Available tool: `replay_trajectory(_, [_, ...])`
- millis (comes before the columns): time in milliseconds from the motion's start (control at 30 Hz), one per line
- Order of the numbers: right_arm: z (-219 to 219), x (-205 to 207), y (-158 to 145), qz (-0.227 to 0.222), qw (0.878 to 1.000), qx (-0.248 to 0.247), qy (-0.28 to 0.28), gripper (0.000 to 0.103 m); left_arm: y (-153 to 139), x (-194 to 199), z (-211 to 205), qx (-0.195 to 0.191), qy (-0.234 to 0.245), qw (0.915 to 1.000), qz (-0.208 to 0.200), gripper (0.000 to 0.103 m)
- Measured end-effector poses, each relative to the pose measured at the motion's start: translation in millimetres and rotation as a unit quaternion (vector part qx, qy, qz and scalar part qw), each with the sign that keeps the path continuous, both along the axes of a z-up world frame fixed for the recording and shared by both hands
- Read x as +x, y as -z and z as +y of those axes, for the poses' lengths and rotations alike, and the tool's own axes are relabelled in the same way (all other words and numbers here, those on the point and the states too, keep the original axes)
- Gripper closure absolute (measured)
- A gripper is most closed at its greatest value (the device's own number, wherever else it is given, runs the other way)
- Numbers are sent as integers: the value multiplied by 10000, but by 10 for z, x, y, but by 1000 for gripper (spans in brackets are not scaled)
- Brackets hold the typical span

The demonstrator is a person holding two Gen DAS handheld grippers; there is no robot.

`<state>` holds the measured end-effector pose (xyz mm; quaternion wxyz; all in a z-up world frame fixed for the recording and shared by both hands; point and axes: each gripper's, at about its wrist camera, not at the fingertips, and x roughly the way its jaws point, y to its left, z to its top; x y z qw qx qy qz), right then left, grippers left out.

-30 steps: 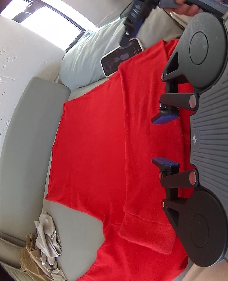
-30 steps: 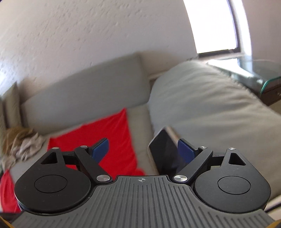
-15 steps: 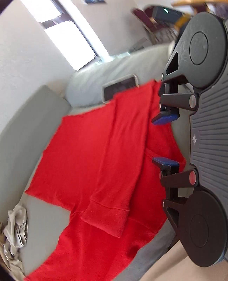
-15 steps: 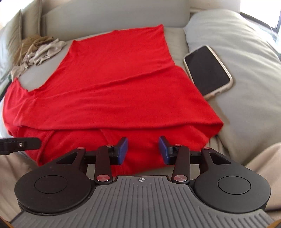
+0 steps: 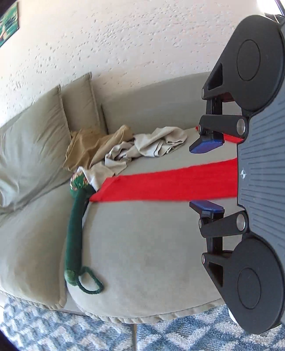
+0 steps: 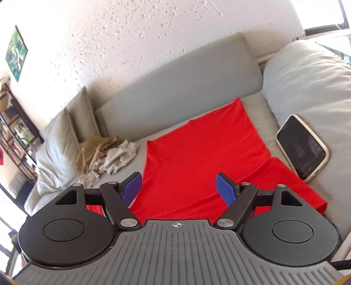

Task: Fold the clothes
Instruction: 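Grasp the T-shirt edge near the beige clothes with the left gripper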

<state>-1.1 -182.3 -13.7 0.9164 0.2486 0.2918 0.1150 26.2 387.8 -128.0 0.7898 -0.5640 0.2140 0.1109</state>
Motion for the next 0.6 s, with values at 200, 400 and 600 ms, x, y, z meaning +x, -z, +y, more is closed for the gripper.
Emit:
replay_trajectory(200, [130,71,-132,-160,9994,254,-145,24,397,425,338,-888,27,9960,-102,61])
replay_trajectory(400, [214,128,-186,-224,9992,258,-197,24,407,820,614,-1042,-39,9945,-110,62])
replay_trajectory(600, [390,222,-266,-344,9987,85,-366,24,346,1316,880,-434,-254,9983,304,67])
